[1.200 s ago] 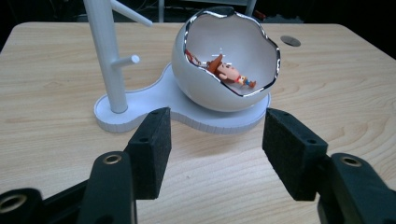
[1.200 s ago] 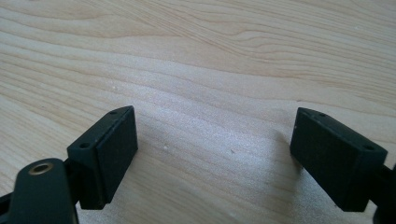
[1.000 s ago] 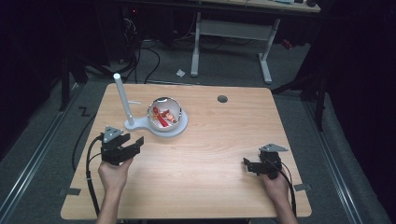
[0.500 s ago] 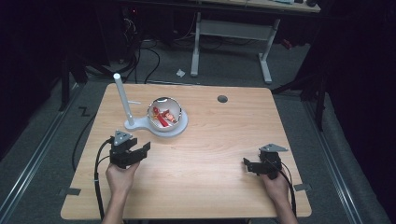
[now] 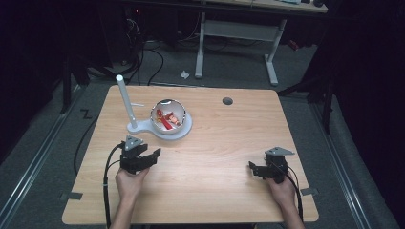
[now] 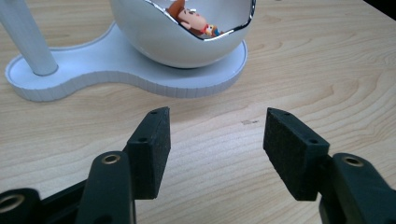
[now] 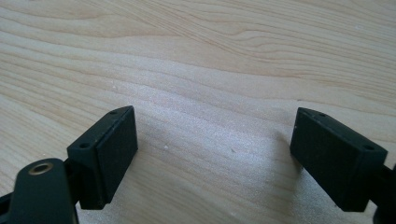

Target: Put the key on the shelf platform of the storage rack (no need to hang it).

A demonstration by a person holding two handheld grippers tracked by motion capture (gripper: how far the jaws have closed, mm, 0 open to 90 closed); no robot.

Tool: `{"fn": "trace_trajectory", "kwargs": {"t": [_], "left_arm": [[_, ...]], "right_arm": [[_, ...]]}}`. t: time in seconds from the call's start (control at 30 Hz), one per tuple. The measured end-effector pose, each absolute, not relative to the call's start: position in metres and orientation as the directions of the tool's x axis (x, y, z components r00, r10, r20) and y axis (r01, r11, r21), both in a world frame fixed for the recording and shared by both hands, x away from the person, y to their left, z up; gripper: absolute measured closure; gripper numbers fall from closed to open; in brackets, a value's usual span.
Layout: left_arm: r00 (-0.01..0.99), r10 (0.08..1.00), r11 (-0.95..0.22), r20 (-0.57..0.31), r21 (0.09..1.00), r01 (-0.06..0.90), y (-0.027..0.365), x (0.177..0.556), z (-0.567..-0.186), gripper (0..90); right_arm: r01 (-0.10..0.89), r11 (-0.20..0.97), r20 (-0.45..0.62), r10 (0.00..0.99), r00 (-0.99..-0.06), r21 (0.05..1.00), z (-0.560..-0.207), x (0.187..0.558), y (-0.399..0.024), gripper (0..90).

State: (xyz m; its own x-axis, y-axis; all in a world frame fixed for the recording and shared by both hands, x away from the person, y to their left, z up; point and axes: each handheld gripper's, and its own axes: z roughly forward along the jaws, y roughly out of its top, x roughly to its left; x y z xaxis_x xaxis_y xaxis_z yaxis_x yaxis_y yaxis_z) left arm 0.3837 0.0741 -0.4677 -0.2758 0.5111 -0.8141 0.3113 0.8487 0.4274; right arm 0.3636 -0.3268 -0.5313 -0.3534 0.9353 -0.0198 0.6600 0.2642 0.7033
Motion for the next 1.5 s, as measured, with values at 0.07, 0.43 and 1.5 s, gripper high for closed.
{"fn": "trace_trajectory", "kwargs": {"t": [0.07, 0.43, 1.5], "left_arm": [[-0.260, 0.527, 0.838, -0.809, 0.443, 0.318, 0.074, 0.383, -0.471, 41.7], [-0.274, 0.541, 0.829, -0.795, 0.450, 0.331, 0.068, 0.382, -0.486, 41.7], [-0.304, 0.635, 0.771, -0.710, 0.556, 0.312, 0.041, 0.375, -0.533, 40.3]], "right_arm": [[0.660, 0.264, -0.020, 0.935, -0.353, 0.703, -0.531, 0.364, -0.327, 14.8], [0.661, 0.263, -0.019, 0.936, -0.352, 0.703, -0.531, 0.363, -0.327, 14.8], [0.661, 0.263, -0.019, 0.936, -0.352, 0.703, -0.531, 0.363, -0.327, 14.8]]}}
